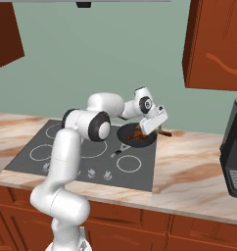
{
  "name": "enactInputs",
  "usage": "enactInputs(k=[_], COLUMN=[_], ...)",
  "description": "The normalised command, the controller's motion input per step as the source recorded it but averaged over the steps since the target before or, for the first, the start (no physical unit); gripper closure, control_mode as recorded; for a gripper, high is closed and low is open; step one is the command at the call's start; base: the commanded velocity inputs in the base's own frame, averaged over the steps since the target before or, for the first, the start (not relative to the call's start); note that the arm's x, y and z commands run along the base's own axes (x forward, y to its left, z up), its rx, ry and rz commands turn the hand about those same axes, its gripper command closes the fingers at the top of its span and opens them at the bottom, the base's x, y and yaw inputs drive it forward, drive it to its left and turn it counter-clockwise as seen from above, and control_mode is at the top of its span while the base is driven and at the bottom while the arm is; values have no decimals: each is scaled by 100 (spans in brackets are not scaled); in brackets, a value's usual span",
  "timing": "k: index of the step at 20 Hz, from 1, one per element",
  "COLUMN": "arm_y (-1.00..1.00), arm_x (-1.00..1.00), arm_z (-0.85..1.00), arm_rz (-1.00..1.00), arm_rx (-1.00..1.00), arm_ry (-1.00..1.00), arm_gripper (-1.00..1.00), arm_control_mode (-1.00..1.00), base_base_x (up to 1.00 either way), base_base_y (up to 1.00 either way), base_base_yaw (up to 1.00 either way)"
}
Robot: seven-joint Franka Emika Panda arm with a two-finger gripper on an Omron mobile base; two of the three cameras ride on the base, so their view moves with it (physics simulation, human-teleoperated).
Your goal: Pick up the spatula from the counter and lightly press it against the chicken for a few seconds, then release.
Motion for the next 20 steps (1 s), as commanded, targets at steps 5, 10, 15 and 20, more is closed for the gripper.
enactInputs(k=[5,10,15,20], arm_y=[0,13,37,23], arm_x=[-39,-49,-62,-61], arm_z=[74,28,-6,20], arm_rz=[16,20,20,19], arm_rx=[1,0,0,0], arm_ry=[-13,-19,-38,-46], arm_gripper=[100,100,100,100], arm_control_mode=[-100,-100,-100,-100], base_base_x=[0,0,0,0], base_base_y=[0,0,0,0], base_base_yaw=[0,0,0,0])
